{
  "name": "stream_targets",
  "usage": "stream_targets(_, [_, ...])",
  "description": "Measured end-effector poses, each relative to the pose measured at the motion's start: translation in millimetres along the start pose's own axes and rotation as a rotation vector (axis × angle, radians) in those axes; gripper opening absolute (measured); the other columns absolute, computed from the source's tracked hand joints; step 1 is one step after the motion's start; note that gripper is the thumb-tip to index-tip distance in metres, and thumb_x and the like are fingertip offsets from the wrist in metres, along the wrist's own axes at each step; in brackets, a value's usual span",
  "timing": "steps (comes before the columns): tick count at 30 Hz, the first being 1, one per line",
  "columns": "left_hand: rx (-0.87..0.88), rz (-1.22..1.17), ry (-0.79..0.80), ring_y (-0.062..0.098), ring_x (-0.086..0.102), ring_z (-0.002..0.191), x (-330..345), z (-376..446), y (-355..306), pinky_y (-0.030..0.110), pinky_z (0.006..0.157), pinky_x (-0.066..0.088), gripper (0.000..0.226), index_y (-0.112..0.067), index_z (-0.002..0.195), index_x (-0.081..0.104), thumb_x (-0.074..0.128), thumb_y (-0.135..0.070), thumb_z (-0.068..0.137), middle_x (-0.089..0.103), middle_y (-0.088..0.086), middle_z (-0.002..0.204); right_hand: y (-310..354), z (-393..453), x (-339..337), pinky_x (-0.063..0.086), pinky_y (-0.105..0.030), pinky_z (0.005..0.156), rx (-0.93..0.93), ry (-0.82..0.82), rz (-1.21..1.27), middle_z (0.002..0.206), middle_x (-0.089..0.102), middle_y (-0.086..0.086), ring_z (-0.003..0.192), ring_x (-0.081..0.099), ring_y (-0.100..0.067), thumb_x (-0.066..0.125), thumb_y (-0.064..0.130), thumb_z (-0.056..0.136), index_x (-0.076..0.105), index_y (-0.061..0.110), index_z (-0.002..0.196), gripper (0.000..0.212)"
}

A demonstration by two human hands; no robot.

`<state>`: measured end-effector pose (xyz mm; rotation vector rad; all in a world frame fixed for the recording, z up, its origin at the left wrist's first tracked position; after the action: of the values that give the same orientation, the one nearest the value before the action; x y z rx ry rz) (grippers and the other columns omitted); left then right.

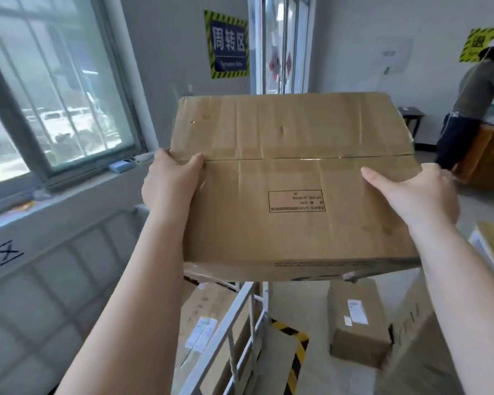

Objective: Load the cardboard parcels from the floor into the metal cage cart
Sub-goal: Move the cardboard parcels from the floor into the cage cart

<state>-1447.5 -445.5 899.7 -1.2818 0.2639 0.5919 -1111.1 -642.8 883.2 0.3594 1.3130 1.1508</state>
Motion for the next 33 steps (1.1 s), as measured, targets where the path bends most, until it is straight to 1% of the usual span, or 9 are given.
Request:
stream_targets(3, [-0.028, 0.018, -0.113, 0.028, 0.057, 0.111, -65.2, 16.8, 33.7, 0.031, 0.078, 0.037, 0.049, -0.016, 0.122, 0.051, 0.055, -0.047, 0.084, 0.062, 0.002, 0.118, 52.1, -21.0, 48.9, 0.046, -0.041, 0.078, -0.087, 0.102, 0.061, 0.118, 0.059, -0.014, 0.107, 0.056, -0.036, 0.067, 0.074, 0.06, 0.056, 0.005, 0.114, 0.089])
stream_targets(7, [-0.117, 0.122, -0.253, 0.03, 0.057, 0.112, -156.5, 30.5, 102.7, 0.033, 0.078, 0.035, 0.05, -0.012, 0.122, 0.051, 0.054, -0.048, 0.085, 0.062, 0.007, 0.119, 121.1, -82.0, 130.6, 0.049, -0.044, 0.082, -0.201, 0.265, 0.109, 0.116, 0.062, -0.014, 0.106, 0.058, -0.036, 0.064, 0.081, 0.053, 0.06, 0.009, 0.114, 0.095])
stream_targets(10, [-0.21, 0.208, -0.368, 0.032, 0.056, 0.113, -223.7, 30.4, 159.9, 0.033, 0.079, 0.035, 0.051, -0.01, 0.122, 0.052, 0.054, -0.047, 0.086, 0.062, 0.009, 0.12, 167.1, -138.4, 195.9, 0.049, -0.045, 0.083, -0.289, 0.417, 0.147, 0.115, 0.061, -0.016, 0.105, 0.057, -0.037, 0.062, 0.083, 0.052, 0.059, 0.005, 0.113, 0.099])
stream_targets(14, [-0.368, 0.31, -0.502, 0.034, 0.055, 0.115, -301.1, 30.6, 233.8, 0.037, 0.087, 0.041, 0.054, -0.012, 0.124, 0.051, 0.053, -0.049, 0.085, 0.061, 0.011, 0.122, 223.7, -217.0, 281.3, 0.045, -0.047, 0.09, -0.379, 0.63, 0.194, 0.128, 0.052, -0.022, 0.118, 0.05, -0.039, 0.07, 0.068, 0.063, 0.05, -0.005, 0.124, 0.097])
stream_targets(16, [-0.445, 0.35, -0.544, 0.035, 0.054, 0.118, -331.0, 32.0, 271.0, 0.039, 0.094, 0.041, 0.055, -0.012, 0.126, 0.05, 0.052, -0.049, 0.085, 0.06, 0.011, 0.126, 245.7, -256.7, 322.1, 0.042, -0.048, 0.094, -0.408, 0.723, 0.202, 0.132, 0.049, -0.021, 0.122, 0.047, -0.039, 0.072, 0.063, 0.066, 0.048, -0.005, 0.127, 0.095])
stream_targets(18, [-0.505, 0.381, -0.58, 0.036, 0.053, 0.118, -354.9, 33.1, 312.4, 0.039, 0.094, 0.041, 0.055, -0.012, 0.126, 0.05, 0.053, -0.049, 0.086, 0.06, 0.011, 0.126, 261.7, -296.6, 362.3, 0.041, -0.046, 0.094, -0.436, 0.794, 0.201, 0.134, 0.047, -0.02, 0.124, 0.045, -0.037, 0.072, 0.062, 0.067, 0.046, -0.003, 0.128, 0.094])
stream_targets(24, [-0.656, 0.361, -0.633, 0.033, 0.05, 0.124, -386.4, 38.6, 449.8, 0.038, 0.098, 0.039, 0.061, -0.016, 0.135, 0.046, 0.058, -0.048, 0.084, 0.057, 0.008, 0.133, 276.7, -397.4, 482.0, 0.042, -0.046, 0.095, -0.477, 0.899, 0.16, 0.133, 0.049, -0.019, 0.125, 0.045, -0.035, 0.072, 0.063, 0.065, 0.046, -0.002, 0.129, 0.095])
stream_targets(27, [-0.72, 0.321, -0.645, 0.03, 0.052, 0.123, -384.4, 42.4, 522.9, 0.038, 0.101, 0.042, 0.06, -0.019, 0.133, 0.049, 0.062, -0.048, 0.081, 0.059, 0.005, 0.131, 274.2, -437.2, 545.7, 0.041, -0.046, 0.096, -0.504, 0.937, 0.113, 0.134, 0.048, -0.018, 0.125, 0.045, -0.035, 0.071, 0.063, 0.067, 0.046, -0.001, 0.129, 0.093])
stream_targets(33, [-0.854, 0.385, -0.627, 0.032, 0.053, 0.119, -361.1, 46.3, 664.0, 0.039, 0.094, 0.043, 0.06, -0.019, 0.132, 0.047, 0.059, -0.05, 0.082, 0.06, 0.006, 0.128, 242.1, -519.9, 671.6, 0.039, -0.044, 0.097, -0.521, 1.04, 0.052, 0.135, 0.045, -0.015, 0.128, 0.042, -0.033, 0.072, 0.062, 0.068, 0.042, 0.002, 0.133, 0.093])
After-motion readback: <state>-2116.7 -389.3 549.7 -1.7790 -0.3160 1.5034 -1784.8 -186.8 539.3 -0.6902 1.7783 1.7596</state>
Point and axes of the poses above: each hand's wrist, its own z-axis towards the middle knuckle, its own x-axis out of the palm, y = z × x, the point moved 7 cm from there along z, towards the middle knuckle
